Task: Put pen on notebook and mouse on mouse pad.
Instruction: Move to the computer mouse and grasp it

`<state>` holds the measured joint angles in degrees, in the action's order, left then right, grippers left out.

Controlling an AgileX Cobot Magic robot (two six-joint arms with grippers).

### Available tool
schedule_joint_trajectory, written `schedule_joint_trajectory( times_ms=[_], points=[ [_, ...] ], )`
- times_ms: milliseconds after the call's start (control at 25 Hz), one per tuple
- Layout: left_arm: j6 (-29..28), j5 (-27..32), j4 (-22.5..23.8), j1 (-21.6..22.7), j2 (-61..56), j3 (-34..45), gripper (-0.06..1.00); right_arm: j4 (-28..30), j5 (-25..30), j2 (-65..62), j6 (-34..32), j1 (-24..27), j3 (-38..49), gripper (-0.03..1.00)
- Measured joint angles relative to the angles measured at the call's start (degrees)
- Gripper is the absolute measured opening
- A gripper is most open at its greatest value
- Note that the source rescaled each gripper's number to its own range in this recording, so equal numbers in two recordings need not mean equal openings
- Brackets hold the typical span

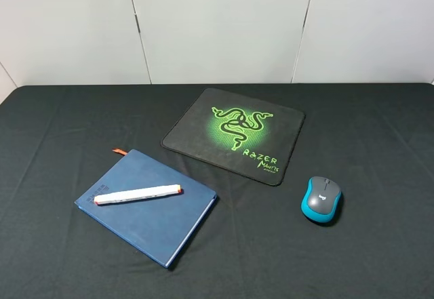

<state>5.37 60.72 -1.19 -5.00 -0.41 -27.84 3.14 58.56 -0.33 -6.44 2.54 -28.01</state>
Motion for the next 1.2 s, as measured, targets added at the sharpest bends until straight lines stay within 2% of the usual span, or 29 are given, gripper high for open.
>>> schedule_joint_trajectory(
  times_ms=[800, 920, 1200],
  points=[
    [0.00, -0.05, 0.00, 0.00, 0.00, 0.00, 1.00, 0.18, 0.00, 0.18, -0.05, 0.00, -0.41, 1.00],
    [0.00, -0.05, 0.00, 0.00, 0.00, 0.00, 1.00, -1.00, 0.05, 4.76, -0.44, 0.00, -3.35, 1.00],
    [0.00, -0.15, 0.00, 0.00, 0.00, 0.00, 1.00, -1.71, -0.21, 27.42, -0.63, 0.00, -14.07, 1.00]
  ],
)
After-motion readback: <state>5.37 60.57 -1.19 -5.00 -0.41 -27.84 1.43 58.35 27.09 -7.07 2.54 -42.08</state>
